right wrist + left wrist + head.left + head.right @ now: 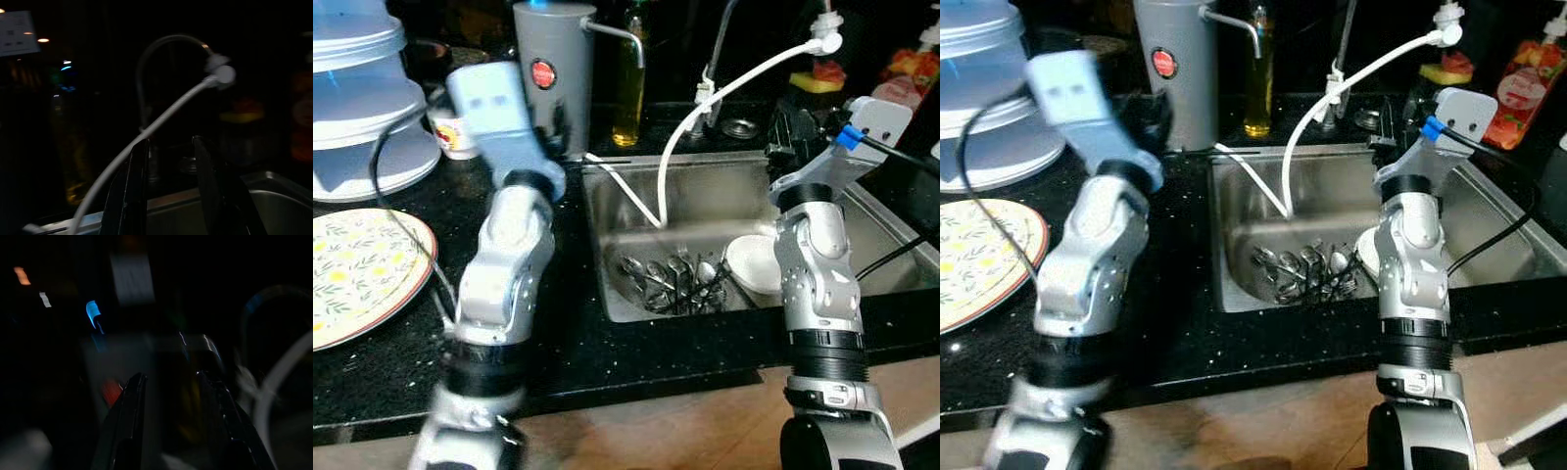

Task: Kitchen organization

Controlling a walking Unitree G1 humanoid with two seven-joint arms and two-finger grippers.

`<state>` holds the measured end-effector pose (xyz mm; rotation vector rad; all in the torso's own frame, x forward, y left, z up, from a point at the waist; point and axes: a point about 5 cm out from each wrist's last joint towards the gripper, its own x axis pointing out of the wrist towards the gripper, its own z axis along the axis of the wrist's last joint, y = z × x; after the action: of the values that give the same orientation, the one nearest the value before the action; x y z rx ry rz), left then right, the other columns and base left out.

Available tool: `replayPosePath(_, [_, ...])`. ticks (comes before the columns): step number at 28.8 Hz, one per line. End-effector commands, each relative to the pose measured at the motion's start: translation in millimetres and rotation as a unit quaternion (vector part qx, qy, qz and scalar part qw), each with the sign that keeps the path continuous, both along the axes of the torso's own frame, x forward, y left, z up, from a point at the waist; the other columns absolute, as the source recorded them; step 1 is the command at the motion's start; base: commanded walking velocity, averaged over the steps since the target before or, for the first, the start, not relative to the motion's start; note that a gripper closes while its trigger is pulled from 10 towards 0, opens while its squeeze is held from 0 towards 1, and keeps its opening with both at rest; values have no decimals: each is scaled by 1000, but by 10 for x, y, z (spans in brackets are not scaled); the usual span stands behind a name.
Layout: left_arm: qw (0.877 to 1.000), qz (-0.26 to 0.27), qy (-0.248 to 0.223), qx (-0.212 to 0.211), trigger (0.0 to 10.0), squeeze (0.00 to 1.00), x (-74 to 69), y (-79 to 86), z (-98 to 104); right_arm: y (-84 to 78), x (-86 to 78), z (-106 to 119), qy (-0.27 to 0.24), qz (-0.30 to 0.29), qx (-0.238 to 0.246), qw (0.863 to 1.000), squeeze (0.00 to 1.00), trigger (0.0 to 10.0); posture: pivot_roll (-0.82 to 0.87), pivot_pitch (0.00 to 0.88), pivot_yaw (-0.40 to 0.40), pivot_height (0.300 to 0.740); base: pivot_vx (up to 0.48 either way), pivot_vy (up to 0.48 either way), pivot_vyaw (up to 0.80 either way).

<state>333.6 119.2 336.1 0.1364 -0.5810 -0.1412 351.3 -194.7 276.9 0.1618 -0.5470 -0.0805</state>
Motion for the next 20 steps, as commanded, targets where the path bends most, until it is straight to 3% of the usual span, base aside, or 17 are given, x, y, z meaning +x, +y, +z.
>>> replayPosePath(1, [999, -4, 10, 48, 10000, 0, 77, 49, 3, -16, 0, 23, -6, -1, -1, 1000, 0, 10000, 188, 0, -8, 740, 0, 0, 0])
replayPosePath(2, [998, -4, 22, 62, 10000, 0, 117, 94, 20, -21, -2, 21, -6, -1, -1, 1000, 0, 10000, 188, 0, -8, 740, 0, 0, 0])
replayPosePath(3, [993, -19, 67, 100, 10000, 0, 174, 222, 57, -43, -10, 8, -4, -5, -3, 1000, 0, 10000, 188, 0, -6, 740, 0, 0, 0])
replayPosePath(5, [991, -24, 75, 108, 10000, 0, 179, 247, 65, -48, -12, 5, -4, -6, -3, 1000, 0, 10000, 188, 0, -6, 740, 0, 0, 0])
replayPosePath(6, [983, -16, 84, 161, 10000, 0, 158, 335, 57, -67, -22, -6, -2, -9, -3, 1000, 0, 10000, 181, 0, -6, 740, 0, 0, 0])
replayPosePath(8, [971, -17, 97, 219, 10000, 0, 100, 429, -21, -73, -25, -19, 1, -9, -5, 1000, 0, 10000, 185, 0, -8, 740, 0, 0, 0])
replayPosePath(9, [963, -24, 116, 240, 10000, 0, 60, 483, -89, -70, -25, -28, 3, -9, -6, 1000, 0, 10000, 184, 0, -9, 740, 0, 0, 0])
replayPosePath(11, [960, -28, 119, 252, 10000, 0, 50, 501, -111, -68, -23, -32, 4, -8, -8, 1000, 0, 10000, 184, 0, -9, 740, 0, 0, 0])
replayPosePath(13, [946, -19, 130, 298, 10000, 0, 23, 602, -195, -49, -14, -45, 8, -4, -13, 1000, 0, 10000, 184, 0, -9, 740, 0, 0, 0])
replayPosePath(15, [940, -16, 138, 312, 10000, 0, -11, 678, -240, -31, -9, -61, 13, 3, -18, 1000, 0, 10000, 187, 0, -19, 740, 0, 0, 0])
replayPosePath(20, [942, -18, 148, 301, 10000, 0, -44, 718, -281, 0, -5, -93, 19, 11, -23, 999, 0, 10000, 189, 0, -19, 740, 0, 0, 0])
